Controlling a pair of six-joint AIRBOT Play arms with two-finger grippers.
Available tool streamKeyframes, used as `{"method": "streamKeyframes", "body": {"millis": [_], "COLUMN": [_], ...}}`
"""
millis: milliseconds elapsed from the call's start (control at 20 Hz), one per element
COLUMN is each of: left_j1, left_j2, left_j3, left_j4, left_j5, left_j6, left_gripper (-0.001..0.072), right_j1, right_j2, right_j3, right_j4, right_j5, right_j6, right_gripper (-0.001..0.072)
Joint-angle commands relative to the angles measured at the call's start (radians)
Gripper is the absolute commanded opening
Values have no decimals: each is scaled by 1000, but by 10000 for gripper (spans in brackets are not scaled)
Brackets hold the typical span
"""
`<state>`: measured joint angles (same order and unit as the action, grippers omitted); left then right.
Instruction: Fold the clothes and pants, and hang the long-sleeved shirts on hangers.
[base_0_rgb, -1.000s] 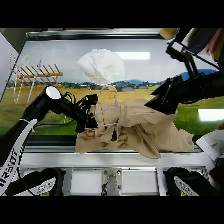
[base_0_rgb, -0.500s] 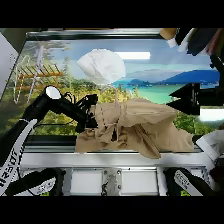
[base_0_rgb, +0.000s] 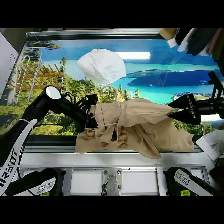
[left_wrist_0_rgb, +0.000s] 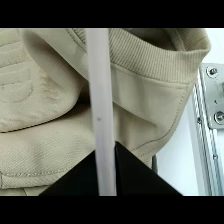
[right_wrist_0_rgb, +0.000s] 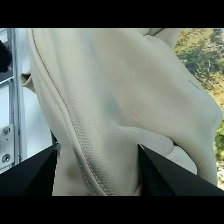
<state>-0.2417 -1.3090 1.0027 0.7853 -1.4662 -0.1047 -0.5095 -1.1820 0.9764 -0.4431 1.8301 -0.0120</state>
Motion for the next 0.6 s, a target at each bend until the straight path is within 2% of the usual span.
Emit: {"method": "streamKeyframes", "body": {"millis": [0,550], "left_j1": [0,0], "left_j2": [0,0], "left_j3": [1,1], "left_j4": [1,0], "left_j5": [0,1], "left_j6": [0,0], "left_gripper": [20,21], "right_j1": [-1,118], "right_j2": [-35,-134], "right_j3": [-68,-81], "right_j4": [107,142], "right_j5": [11,-1], "right_j6": [-117,-124], "right_gripper": [539,539]}}
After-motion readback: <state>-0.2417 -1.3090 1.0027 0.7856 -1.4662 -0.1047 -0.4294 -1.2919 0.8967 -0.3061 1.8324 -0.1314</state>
